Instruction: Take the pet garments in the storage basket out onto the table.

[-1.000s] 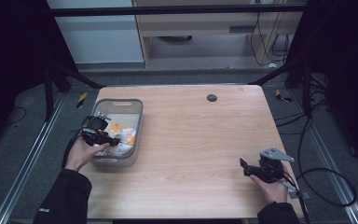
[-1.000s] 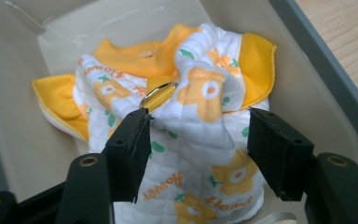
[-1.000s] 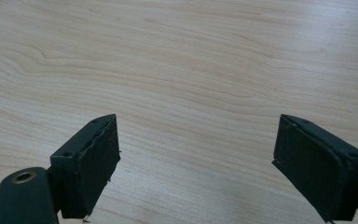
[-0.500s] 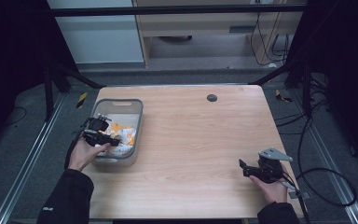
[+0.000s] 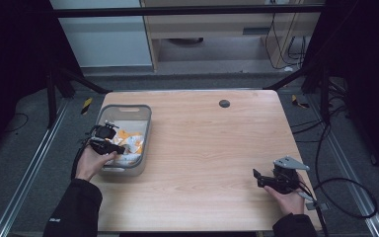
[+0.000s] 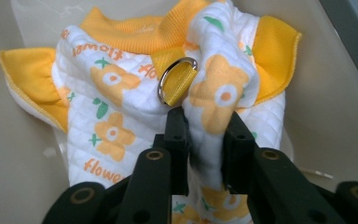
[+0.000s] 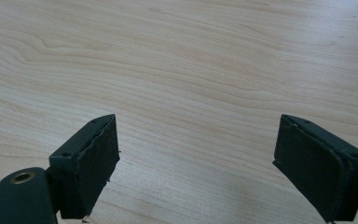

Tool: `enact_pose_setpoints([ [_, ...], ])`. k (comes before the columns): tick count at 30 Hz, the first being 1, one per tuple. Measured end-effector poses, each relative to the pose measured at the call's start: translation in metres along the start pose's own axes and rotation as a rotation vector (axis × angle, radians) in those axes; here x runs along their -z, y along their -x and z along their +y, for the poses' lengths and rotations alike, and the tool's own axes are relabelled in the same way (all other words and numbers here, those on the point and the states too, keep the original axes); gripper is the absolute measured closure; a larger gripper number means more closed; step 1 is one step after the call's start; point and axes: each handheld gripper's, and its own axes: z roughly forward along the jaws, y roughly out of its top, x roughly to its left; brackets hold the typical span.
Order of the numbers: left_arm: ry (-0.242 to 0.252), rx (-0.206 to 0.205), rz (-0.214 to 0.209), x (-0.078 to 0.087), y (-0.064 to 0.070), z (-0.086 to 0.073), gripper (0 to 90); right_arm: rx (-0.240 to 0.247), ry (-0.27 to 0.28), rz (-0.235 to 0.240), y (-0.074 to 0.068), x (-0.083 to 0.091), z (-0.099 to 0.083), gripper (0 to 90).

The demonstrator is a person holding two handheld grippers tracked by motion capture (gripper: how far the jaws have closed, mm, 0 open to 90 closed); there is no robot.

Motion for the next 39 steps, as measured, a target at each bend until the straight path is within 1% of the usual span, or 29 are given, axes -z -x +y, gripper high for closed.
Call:
enact_pose_setpoints([
  [4, 0.000, -0.015, 0.005, 0.007, -0.002, 0.003, 79.4, 0.005, -0.002, -0.004, 0.001, 0.000, 0.000, 13.5],
  [8, 0.018, -0.030, 0.016, 0.015, -0.002, 0.005, 80.1, 0.006, -0.007, -0.008, 0.000, -0.001, 0.000, 13.5],
  [12, 0.036, -0.024, 0.014, 0.021, -0.004, 0.003, 80.4, 0.011, -0.004, -0.008, 0.000, 0.000, 0.000, 13.5],
  [15, 0.059, -0.023, 0.018, 0.032, -0.006, 0.002, 80.5, 0.006, -0.006, -0.008, 0.000, -0.001, 0.000, 13.4],
  [16, 0.059, -0.023, 0.018, 0.032, -0.006, 0.002, 80.6, 0.006, -0.006, -0.008, 0.000, -0.001, 0.000, 13.4],
  [17, 0.072, -0.026, 0.017, 0.038, -0.006, 0.002, 80.6, 0.007, -0.007, -0.010, 0.000, -0.001, 0.000, 13.4],
  [18, 0.072, -0.026, 0.017, 0.038, -0.006, 0.002, 80.6, 0.007, -0.007, -0.010, 0.000, -0.001, 0.000, 13.4],
  [20, 0.089, -0.037, 0.027, 0.046, -0.004, 0.004, 80.6, 0.009, -0.004, -0.009, 0.000, 0.000, 0.000, 13.3],
  [21, 0.089, -0.037, 0.027, 0.046, -0.004, 0.004, 80.7, 0.009, -0.004, -0.009, 0.000, 0.000, 0.000, 13.3],
  [23, 0.101, -0.046, 0.036, 0.052, -0.002, 0.005, 80.8, 0.012, -0.004, -0.013, 0.000, 0.000, 0.000, 12.7],
  [29, 0.115, -0.048, 0.041, 0.057, -0.001, 0.007, 80.9, 0.011, -0.001, -0.013, 0.000, 0.000, 0.000, 12.6],
  [30, 0.127, -0.049, 0.044, 0.062, -0.001, 0.007, 80.9, 0.011, -0.003, -0.013, 0.000, 0.000, 0.000, 12.6],
  [32, 0.133, -0.050, 0.044, 0.065, -0.001, 0.008, 81.0, 0.011, -0.005, -0.012, 0.000, 0.000, 0.000, 12.6],
  [34, 0.153, -0.054, 0.049, 0.074, 0.000, 0.010, 81.0, 0.008, -0.007, -0.007, 0.000, 0.000, 0.000, 12.6],
  [35, 0.153, -0.054, 0.049, 0.074, 0.000, 0.010, 81.0, 0.008, -0.006, -0.007, 0.000, 0.000, 0.000, 12.6],
  [37, 0.176, -0.061, 0.053, 0.084, 0.001, 0.012, 81.1, 0.010, -0.005, -0.010, 0.000, 0.000, 0.000, 12.6],
  [39, 0.188, -0.071, 0.060, 0.090, 0.002, 0.013, 81.1, 0.005, -0.007, -0.009, 0.000, 0.000, 0.000, 12.6],
])
